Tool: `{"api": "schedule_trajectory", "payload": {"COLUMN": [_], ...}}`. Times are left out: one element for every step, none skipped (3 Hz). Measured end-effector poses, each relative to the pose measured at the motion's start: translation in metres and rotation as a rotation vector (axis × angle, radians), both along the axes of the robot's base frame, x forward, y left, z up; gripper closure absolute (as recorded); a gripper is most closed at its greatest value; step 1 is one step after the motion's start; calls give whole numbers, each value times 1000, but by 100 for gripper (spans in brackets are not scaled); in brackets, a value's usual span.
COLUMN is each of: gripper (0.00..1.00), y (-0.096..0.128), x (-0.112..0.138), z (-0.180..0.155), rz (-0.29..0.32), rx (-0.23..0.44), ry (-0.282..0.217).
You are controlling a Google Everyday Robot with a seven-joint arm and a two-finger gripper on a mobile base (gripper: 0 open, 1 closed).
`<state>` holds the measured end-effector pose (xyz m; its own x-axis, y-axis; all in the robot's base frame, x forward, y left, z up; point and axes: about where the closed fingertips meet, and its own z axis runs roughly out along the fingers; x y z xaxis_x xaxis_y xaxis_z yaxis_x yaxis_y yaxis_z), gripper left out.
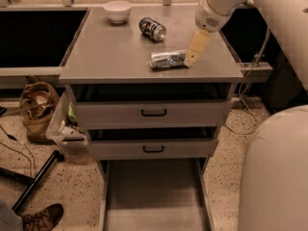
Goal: Place redbull can into bottom drawer
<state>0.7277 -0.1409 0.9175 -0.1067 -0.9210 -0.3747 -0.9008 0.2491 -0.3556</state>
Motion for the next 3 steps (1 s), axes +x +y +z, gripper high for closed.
{"api": "schedule_trajectory", "payload": {"gripper": [0, 0, 0], "y": [6, 8, 12], "x": [18, 30, 38], "z": [-20, -38, -51], "rz": [5, 2, 6], "rx": [12, 34, 46], "ry": [27, 54, 73]}}
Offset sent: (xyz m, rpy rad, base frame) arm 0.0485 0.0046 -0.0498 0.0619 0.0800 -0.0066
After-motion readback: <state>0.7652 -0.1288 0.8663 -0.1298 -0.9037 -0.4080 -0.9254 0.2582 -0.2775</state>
